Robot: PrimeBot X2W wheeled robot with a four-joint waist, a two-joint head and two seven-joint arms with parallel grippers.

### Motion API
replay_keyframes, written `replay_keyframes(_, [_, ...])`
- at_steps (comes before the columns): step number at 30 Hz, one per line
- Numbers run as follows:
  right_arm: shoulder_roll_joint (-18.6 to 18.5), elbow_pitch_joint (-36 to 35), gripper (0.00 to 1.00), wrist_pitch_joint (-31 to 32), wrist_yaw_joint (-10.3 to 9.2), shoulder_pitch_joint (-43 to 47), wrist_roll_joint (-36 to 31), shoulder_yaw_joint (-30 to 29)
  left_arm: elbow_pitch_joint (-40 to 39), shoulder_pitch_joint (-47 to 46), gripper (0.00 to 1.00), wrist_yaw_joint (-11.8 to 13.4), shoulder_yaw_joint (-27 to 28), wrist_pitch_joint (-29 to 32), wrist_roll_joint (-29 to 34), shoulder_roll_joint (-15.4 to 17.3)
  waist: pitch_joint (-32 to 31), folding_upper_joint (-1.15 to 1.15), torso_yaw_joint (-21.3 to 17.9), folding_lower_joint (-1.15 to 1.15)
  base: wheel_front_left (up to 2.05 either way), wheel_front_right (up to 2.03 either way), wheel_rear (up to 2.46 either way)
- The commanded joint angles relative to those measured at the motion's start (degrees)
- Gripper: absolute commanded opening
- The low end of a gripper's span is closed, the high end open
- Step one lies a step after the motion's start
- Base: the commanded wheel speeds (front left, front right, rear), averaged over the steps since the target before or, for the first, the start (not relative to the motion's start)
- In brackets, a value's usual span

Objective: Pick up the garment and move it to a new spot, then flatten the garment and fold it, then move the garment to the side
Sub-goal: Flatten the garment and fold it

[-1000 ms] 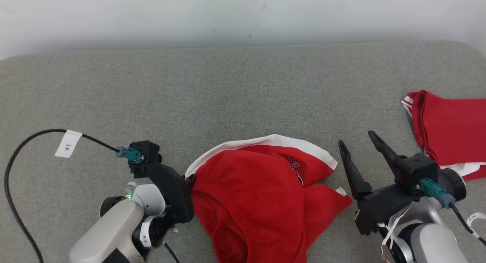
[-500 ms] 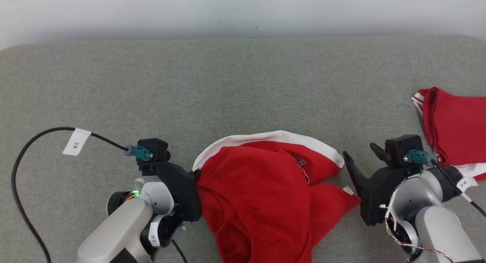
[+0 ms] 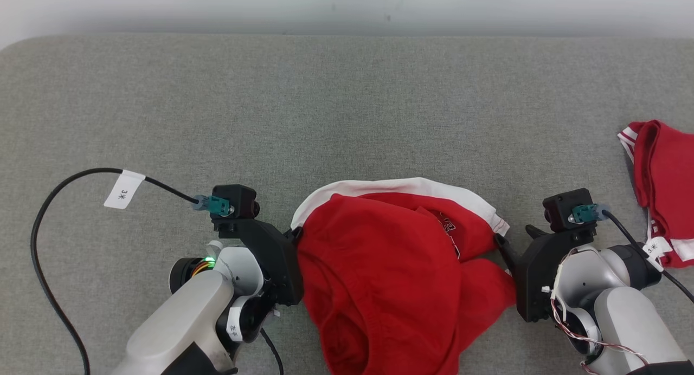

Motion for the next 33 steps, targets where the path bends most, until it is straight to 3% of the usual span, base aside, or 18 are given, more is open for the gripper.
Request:
replay_keyframes(1, [0.06,0.01,0.84,0.16,-0.15,-0.21,-0.04,-0.23,0.59,-0.26,0.00,-0.20,-0.09,-0.23,0.11,-0.25,0.15,-0.01,-0.09,0.00,0.00,0.00,0.00])
replay_keyframes(3, [0.04,-0.12,0.96,-0.77,-0.15,-0.49,-0.86,-0.71,0.86,-0.62,0.00,-0.40,0.05,-0.49,0.16,-0.26,0.33,-0.01,-0.22,0.00,0.00,0.00,0.00])
replay_keyframes(5, [0.28,-0.25,1.00,-2.05,-0.15,-1.04,-1.44,-1.07,1.07,-0.84,0.00,-0.39,0.15,-0.70,0.23,-0.27,0.46,-0.01,-0.32,0.00,0.00,0.00,0.00])
replay_keyframes(13, [1.34,-1.27,1.00,-4.21,-0.15,-1.12,-2.33,-3.55,2.03,-0.94,0.00,-0.85,0.08,-1.14,-0.04,-0.58,0.55,-0.01,-0.15,0.00,0.00,0.00,0.00])
replay_keyframes(27, [-0.47,2.72,1.00,-0.85,-0.14,-1.83,-3.37,2.69,2.48,-1.79,0.00,-1.31,0.24,-1.59,-0.51,-1.11,1.44,-0.01,0.42,0.00,0.00,0.00,0.00])
replay_keyframes(28, [-0.58,3.00,0.95,-0.73,-0.14,-1.97,-3.45,3.21,2.50,-1.87,0.00,-1.37,0.24,-1.57,-0.53,-1.18,1.53,-0.01,0.49,0.00,0.00,0.00,0.00])
replay_keyframes(29, [-0.64,3.44,0.78,-0.60,-0.13,-2.22,-3.48,3.66,2.57,-1.93,0.00,-1.41,0.24,-1.62,-0.53,-1.21,1.58,-0.01,0.55,0.00,0.00,0.00,0.00])
replay_keyframes(30, [-0.77,3.80,0.44,-0.62,-0.06,-2.50,-3.35,4.06,2.63,-2.00,0.00,-1.49,0.23,-1.68,-0.50,-1.28,1.61,-0.01,0.62,0.00,0.00,0.00,0.00])
replay_keyframes(31, [-0.90,4.11,0.31,-0.72,-0.06,-2.71,-3.15,4.31,2.64,-2.04,0.00,-1.58,0.22,-1.94,-0.40,-1.29,1.63,-0.01,0.71,0.00,0.00,0.00,0.00])
replay_keyframes(32, [-1.09,4.33,0.00,-0.84,-0.06,-2.77,-2.92,4.67,2.68,-2.04,0.00,-1.68,0.20,-2.26,-0.24,-1.30,1.60,-0.01,0.79,0.00,0.00,0.00,0.00])
replay_keyframes(33, [-1.24,4.38,0.00,-1.18,-0.06,-2.96,-2.78,4.81,2.67,-2.09,0.00,-1.87,0.26,-2.76,-0.01,-1.27,1.56,-0.01,0.86,0.00,0.00,0.00,0.00])
